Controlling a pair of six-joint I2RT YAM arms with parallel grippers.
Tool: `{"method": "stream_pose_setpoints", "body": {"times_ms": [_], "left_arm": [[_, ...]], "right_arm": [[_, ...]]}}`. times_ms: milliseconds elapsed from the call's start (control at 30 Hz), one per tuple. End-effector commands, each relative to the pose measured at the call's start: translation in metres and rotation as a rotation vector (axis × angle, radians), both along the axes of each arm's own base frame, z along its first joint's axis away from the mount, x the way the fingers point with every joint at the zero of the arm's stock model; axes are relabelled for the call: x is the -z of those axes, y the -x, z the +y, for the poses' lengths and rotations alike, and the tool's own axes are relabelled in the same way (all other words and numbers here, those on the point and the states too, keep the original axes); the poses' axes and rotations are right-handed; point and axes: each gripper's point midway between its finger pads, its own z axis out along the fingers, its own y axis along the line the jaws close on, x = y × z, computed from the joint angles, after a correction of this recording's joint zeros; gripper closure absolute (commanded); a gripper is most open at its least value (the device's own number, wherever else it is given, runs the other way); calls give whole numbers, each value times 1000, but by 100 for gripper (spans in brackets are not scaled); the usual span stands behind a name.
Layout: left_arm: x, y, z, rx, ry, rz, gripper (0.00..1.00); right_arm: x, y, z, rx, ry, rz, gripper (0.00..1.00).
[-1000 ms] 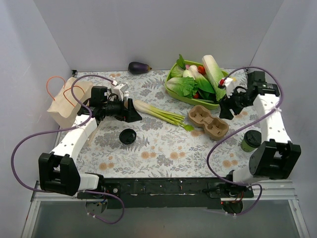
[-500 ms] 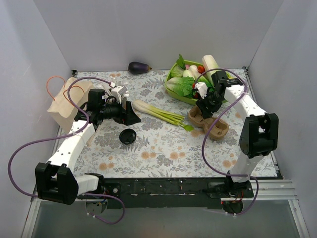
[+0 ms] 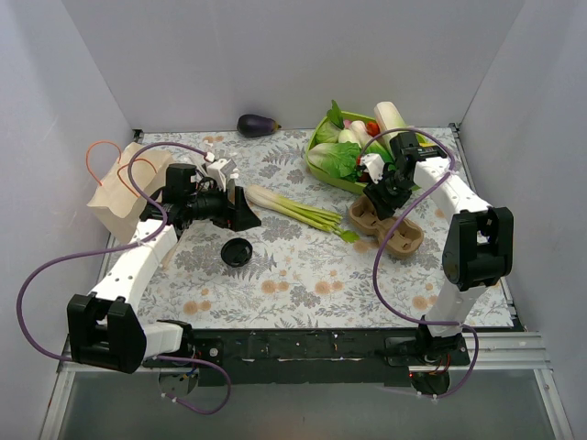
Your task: Pack the takeout coffee
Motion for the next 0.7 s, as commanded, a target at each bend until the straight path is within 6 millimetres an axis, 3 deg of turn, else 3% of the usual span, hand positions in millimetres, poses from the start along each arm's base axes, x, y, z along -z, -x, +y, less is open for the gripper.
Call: {"method": "stream_pose_setpoints", "body": {"times_ms": [0, 667], "left_arm": [[-18, -7, -1, 8, 16, -48, 25], [-12, -5, 0, 6, 11, -39, 24]], "right_arm": [[-4, 0, 9, -13, -22, -10, 42], [15, 14, 6, -17, 16, 58, 48]]}}
